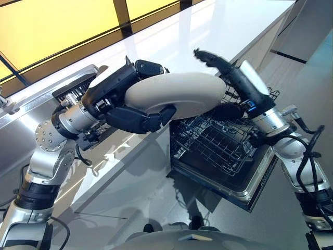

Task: Pick up plates and place into dishwasher.

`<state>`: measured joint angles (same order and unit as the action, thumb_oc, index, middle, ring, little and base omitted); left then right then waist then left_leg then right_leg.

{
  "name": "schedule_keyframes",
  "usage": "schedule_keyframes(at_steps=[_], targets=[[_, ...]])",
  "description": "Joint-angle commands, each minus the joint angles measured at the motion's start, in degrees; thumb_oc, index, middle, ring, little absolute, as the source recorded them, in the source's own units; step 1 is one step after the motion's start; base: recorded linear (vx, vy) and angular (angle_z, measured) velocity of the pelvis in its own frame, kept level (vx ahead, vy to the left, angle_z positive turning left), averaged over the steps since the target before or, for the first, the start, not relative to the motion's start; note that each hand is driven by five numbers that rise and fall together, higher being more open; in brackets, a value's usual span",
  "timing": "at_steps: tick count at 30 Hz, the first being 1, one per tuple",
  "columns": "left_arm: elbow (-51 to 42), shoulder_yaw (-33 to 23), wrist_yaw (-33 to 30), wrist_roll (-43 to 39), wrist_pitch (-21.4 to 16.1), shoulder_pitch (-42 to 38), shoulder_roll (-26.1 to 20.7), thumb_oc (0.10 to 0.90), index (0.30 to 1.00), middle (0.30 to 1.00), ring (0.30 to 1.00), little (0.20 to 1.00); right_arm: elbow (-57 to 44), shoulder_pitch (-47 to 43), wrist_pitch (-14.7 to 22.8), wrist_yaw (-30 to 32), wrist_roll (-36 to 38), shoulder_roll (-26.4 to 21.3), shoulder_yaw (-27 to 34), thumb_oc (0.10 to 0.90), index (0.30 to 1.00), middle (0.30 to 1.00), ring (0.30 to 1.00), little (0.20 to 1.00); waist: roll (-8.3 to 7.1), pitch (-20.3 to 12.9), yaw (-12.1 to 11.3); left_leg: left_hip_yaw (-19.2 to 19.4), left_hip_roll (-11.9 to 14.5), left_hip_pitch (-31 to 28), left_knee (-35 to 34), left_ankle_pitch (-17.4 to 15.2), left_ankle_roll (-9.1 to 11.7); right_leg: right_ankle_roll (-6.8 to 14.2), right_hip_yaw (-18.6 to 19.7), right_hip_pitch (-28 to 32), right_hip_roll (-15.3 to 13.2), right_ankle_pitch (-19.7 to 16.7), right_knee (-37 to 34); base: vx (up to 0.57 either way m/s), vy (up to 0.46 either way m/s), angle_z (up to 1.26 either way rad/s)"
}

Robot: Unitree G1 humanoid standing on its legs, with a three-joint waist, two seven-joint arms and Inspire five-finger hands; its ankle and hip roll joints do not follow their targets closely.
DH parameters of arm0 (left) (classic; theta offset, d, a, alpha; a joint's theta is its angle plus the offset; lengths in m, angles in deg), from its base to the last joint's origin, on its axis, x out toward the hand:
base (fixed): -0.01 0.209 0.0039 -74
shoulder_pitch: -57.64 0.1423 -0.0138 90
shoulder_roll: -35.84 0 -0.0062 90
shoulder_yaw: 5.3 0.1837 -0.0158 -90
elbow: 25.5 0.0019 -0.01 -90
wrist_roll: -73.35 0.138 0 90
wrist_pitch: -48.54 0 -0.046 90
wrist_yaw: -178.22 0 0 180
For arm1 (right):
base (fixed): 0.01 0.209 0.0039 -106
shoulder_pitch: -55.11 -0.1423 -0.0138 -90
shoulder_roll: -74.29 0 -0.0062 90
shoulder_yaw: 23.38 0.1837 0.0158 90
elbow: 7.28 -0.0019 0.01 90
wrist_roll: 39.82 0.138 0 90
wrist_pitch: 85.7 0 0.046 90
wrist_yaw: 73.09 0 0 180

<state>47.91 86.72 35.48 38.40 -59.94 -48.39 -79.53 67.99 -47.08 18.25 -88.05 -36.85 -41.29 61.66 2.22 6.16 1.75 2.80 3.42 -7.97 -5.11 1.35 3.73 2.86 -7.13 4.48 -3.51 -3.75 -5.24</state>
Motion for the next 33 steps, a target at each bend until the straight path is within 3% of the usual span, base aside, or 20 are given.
schedule_keyframes(at_steps=[1,4,7,9,12,16,24,28,30,33], targets=[[1.2,1.7,-2.4,-6.0,-2.9,-8.0,-1.8,0.1,0.3,0.3,0.3,0.2,-2.1,-10.7,2.6,-2.2,7.4,-1.5,0.1,0.8,0.9,0.9,0.9,0.9,-0.89,-4.1,0.2,1.8,-6.4,-0.3,0.3,-5.5,-5.2,1.3,-0.8,0.8,3.4,7.9,5.5,0.0,0.0,0.0],[2.4,2.5,-2.8,-4.9,-3.3,-8.3,-2.2,0.1,0.3,0.3,0.3,0.2,-1.7,-11.7,2.5,-0.8,8.6,-1.8,-0.8,0.8,0.9,0.9,0.9,0.9,-0.99,-4.2,-0.1,1.7,-6.3,-0.2,0.4,-5.3,-5.1,1.2,-1.0,0.9,3.4,7.9,5.4,0.0,0.0,0.0],[3.2,2.8,-4.1,-3.5,-4.0,-8.6,-2.6,0.1,0.3,0.3,0.3,0.2,0.1,-12.2,3.0,8.6,3.2,-1.5,0.5,0.8,0.9,0.9,0.9,0.9,-0.96,-4.3,-0.1,1.5,-6.4,-0.3,0.4,-5.4,-5.2,1.2,-0.9,1.0,3.5,8.1,5.6,0.0,0.0,0.0],[3.0,2.1,-4.8,-3.6,-3.9,-8.2,-2.8,0.1,0.3,0.3,0.3,0.2,0.2,-11.5,3.6,9.6,3.3,-1.2,1.7,0.8,0.9,0.9,0.9,0.9,-0.85,-4.3,0.1,1.5,-6.4,-0.3,0.4,-5.4,-5.3,1.2,-0.8,0.9,3.5,8.1,5.7,0.0,0.0,0.0],[2.3,0.3,-5.0,-2.2,-4.0,-7.0,-2.0,0.1,0.3,0.3,0.3,0.2,-1.4,-9.4,4.1,6.8,5.0,0.0,3.6,0.8,0.9,0.9,0.9,0.9,-0.71,-4.2,0.1,1.3,-6.5,-0.2,0.4,-5.4,-5.4,1.2,-0.7,1.0,3.5,8.1,5.6,0.0,0.0,0.0],[2.5,-0.3,-5.6,0.0,-4.5,-6.5,-1.9,0.1,0.3,0.3,0.3,0.2,-2.6,-8.9,1.8,-0.1,6.8,0.2,3.4,0.8,0.9,0.9,0.9,0.9,-0.76,-4.3,0.0,1.2,-6.6,-0.2,0.3,-5.4,-5.5,1.2,-0.7,1.0,3.5,8.0,5.4,0.0,0.0,0.0],[5.0,-0.4,-5.9,-0.4,-5.4,-7.2,-4.2,0.1,0.3,0.3,0.3,0.2,-0.6,-11.7,-4.0,-10.9,16.4,-3.5,1.3,0.8,0.9,0.9,0.9,0.9,-1.42,-4.8,-0.4,1.2,-6.5,0.0,0.3,-5.1,-5.0,1.1,-1.3,1.2,3.3,7.9,5.1,0.0,-0.001,0.0],[5.8,-0.5,-5.9,-0.5,-5.8,-7.3,-5.1,0.1,0.3,0.3,0.3,0.2,0.5,-12.0,-4.8,-14.8,16.4,-5.0,1.2,0.8,0.9,0.9,0.9,0.9,-1.62,-5.0,-0.4,1.1,-6.4,0.2,0.2,-5.0,-4.9,1.2,-1.5,1.2,3.2,7.8,4.9,-0.01,-0.005,0.03],[6.4,-0.6,-6.0,-0.9,-6.2,-7.4,-6.0,0.1,0.3,0.3,0.3,0.2,1.3,-12.0,-4.7,-12.4,13.2,-6.8,1.6,0.8,0.9,0.9,0.9,0.9,-1.74,-5.1,-0.4,1.1,-6.4,0.2,0.2,-5.0,-4.7,1.2,-1.6,1.2,3.2,7.7,4.8,0.0,0.0,0.0],[6.6,-1.0,-7.3,-0.9,-7.5,-7.2,-7.6,0.1,0.3,0.3,0.3,0.2,4.5,-12.0,-4.2,-1.2,-0.3,-9.9,3.6,0.8,0.9,0.9,0.9,0.9,-1.76,-5.0,-0.1,1.2,-6.2,0.2,0.1,-4.9,-4.6,1.2,-1.3,1.2,3.3,7.7,4.8,0.0,0.0,0.0]])
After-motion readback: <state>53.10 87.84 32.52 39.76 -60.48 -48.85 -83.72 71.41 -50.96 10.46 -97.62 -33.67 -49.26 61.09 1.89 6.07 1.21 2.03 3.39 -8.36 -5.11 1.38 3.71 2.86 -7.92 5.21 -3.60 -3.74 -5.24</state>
